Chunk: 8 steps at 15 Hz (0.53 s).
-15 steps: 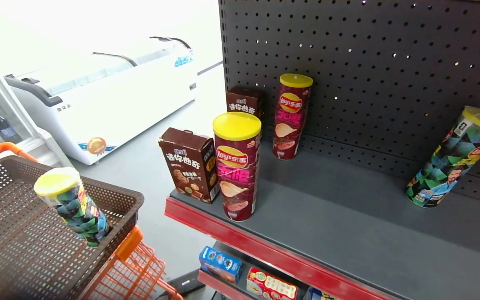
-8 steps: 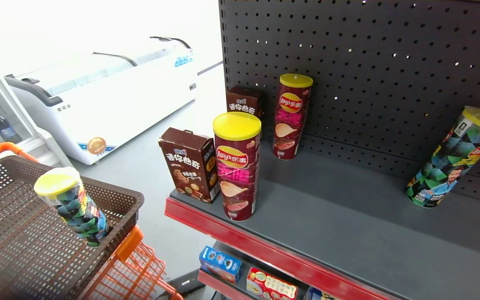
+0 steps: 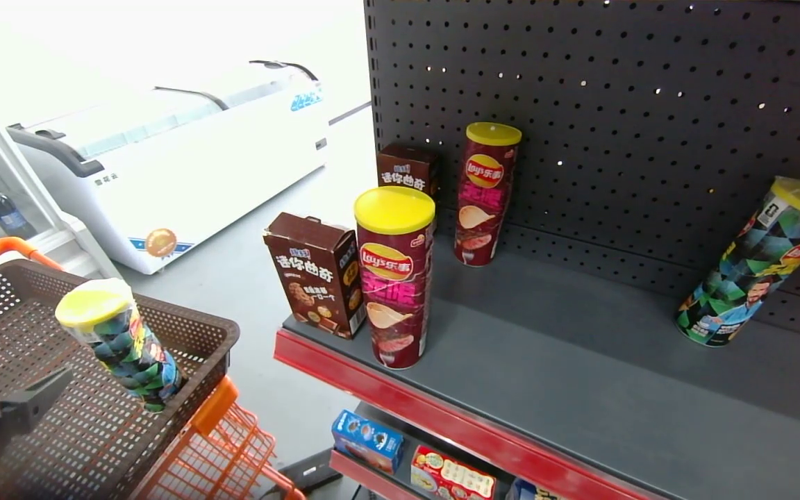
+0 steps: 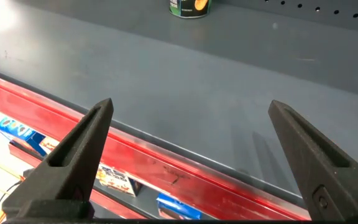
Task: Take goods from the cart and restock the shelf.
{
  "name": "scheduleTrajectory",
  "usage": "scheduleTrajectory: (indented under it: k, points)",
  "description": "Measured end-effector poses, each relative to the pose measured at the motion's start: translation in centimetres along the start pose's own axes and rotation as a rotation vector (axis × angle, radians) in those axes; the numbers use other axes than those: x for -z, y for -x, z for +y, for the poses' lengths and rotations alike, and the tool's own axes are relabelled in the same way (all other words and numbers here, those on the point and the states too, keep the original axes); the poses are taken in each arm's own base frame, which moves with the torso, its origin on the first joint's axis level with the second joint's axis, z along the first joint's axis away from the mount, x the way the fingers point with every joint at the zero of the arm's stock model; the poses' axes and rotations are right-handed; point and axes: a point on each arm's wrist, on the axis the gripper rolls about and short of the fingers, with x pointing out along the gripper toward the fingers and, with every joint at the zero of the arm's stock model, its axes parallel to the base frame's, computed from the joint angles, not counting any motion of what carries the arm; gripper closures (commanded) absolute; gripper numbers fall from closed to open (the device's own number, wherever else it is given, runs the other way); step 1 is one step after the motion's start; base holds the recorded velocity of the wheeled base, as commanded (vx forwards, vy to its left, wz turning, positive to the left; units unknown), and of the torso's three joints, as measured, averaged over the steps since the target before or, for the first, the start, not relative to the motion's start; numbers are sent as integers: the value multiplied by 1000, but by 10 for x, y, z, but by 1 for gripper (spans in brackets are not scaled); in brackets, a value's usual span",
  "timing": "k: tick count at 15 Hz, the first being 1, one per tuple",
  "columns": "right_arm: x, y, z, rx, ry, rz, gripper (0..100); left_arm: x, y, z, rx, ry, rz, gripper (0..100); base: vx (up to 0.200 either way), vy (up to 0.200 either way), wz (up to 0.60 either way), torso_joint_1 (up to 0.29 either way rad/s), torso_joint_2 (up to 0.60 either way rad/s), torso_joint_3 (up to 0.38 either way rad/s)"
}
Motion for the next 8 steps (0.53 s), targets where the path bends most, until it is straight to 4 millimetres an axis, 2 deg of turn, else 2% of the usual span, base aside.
scheduleTrajectory:
  k: [4,8]
  points:
    - [0,0,0,0,0,0,0,9,-67,7,-31,-31,17,0,0,0,0,0,0,0]
    - [0,0,0,0,0,0,0,31,-108,0,0,-1,24,0,0,0,0,0,0,0]
